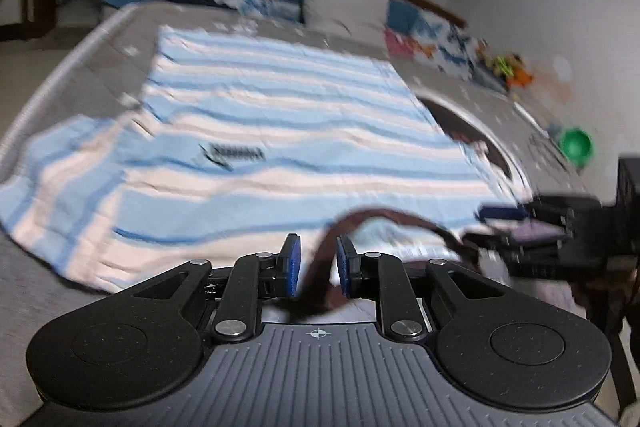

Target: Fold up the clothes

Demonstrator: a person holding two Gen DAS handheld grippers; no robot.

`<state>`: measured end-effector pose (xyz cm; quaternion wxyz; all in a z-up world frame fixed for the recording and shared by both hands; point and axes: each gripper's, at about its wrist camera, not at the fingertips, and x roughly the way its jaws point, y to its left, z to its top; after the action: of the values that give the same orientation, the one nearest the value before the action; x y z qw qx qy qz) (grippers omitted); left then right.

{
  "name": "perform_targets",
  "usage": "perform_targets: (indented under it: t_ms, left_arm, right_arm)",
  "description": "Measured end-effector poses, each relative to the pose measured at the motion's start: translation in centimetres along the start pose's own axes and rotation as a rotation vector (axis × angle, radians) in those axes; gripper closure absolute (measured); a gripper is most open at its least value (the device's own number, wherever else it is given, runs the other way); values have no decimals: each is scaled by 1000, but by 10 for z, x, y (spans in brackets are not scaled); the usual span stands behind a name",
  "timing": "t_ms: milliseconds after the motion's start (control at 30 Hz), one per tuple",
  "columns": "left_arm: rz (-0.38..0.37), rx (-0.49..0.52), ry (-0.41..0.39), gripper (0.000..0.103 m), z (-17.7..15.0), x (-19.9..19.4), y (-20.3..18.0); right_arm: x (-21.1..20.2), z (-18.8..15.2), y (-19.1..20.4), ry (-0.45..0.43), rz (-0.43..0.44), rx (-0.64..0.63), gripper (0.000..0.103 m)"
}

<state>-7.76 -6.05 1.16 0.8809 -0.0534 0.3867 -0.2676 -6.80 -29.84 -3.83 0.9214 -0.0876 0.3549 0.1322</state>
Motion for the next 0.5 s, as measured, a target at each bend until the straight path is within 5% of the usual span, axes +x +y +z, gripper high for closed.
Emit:
perform_targets:
  t_ms: [300, 500]
  left_arm:
    - [-75, 41, 76, 84, -20, 0, -9]
    - [-81, 70, -15, 84, -6, -24, -11]
  right_arm:
    - [-1, 2, 0, 2, -4, -8, 49]
    - [-9, 8, -7, -38, -24, 16, 48]
